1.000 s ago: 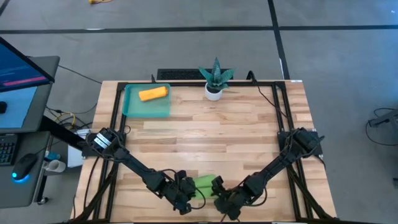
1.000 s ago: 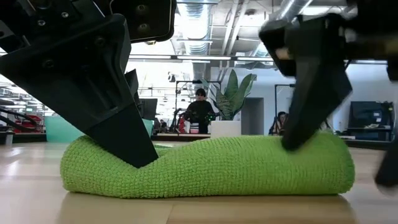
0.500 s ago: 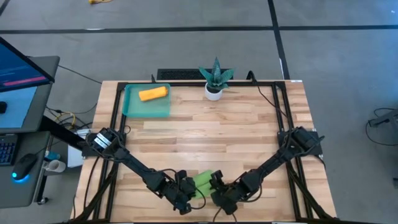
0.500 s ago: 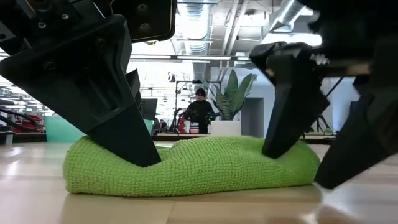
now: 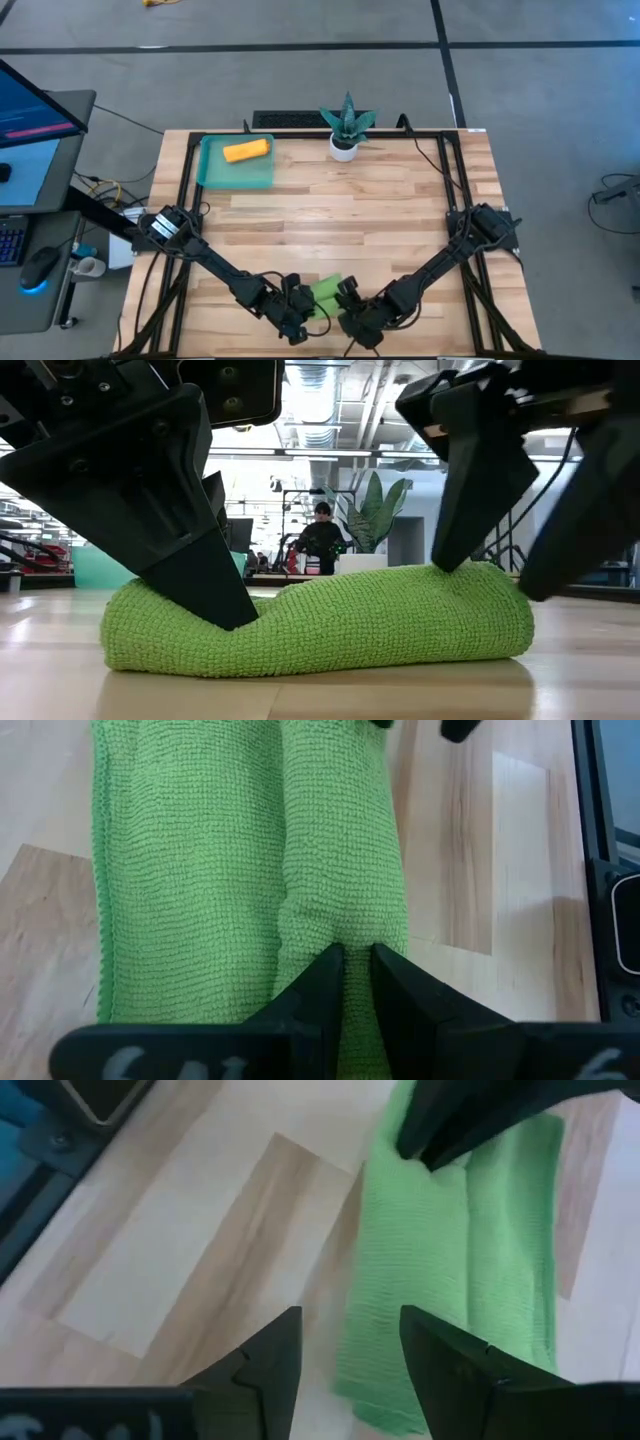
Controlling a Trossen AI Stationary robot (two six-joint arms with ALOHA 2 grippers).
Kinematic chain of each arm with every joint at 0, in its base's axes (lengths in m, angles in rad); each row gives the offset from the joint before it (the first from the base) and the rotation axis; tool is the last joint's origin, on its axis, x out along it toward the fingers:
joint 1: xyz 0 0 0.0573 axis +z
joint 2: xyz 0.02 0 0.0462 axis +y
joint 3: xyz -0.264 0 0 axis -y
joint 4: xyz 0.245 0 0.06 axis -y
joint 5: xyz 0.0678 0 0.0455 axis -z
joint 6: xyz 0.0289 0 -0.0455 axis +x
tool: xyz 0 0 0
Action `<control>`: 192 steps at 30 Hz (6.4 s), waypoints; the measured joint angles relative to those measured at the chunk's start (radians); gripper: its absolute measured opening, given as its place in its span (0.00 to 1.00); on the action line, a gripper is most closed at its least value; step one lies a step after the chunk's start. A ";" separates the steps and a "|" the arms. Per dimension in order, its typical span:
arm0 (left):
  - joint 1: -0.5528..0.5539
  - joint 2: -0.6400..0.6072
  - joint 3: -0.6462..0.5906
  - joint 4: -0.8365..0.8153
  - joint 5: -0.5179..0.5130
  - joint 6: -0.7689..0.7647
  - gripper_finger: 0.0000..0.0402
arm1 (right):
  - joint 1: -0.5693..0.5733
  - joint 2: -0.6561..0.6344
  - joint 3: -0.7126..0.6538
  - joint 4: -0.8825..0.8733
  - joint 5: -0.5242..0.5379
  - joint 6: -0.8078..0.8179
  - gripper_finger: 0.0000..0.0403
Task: Roll microfiber towels into tight, uniform cylinder then place into a basket
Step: Roll the light green microfiber cloth
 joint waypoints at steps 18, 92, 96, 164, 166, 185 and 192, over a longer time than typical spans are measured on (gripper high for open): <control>0.000 0.000 0.000 0.000 0.000 0.010 0.13 | -0.037 0.084 -0.003 0.020 -0.017 0.052 0.48; -0.004 -0.009 0.093 -0.307 -0.014 0.161 0.10 | -0.152 0.080 -0.005 0.013 -0.330 0.341 0.14; 0.010 -0.004 0.118 -0.266 0.139 0.125 0.05 | -0.169 0.084 -0.004 0.030 -0.566 0.379 0.14; 0.004 -0.065 0.109 -0.282 0.309 -0.007 0.40 | -0.396 0.092 -0.078 0.155 -1.004 0.884 0.14; -0.023 -0.080 0.109 -0.272 0.270 -0.013 0.38 | -0.397 0.092 -0.078 0.155 -1.005 0.884 0.14; -0.061 -0.064 0.103 -0.048 -0.018 0.275 0.33 | -0.397 0.092 -0.078 0.164 -1.011 0.881 0.14; -0.036 -0.048 0.101 -0.127 -0.031 0.223 0.33 | -0.399 0.093 -0.078 0.179 -1.012 0.881 0.14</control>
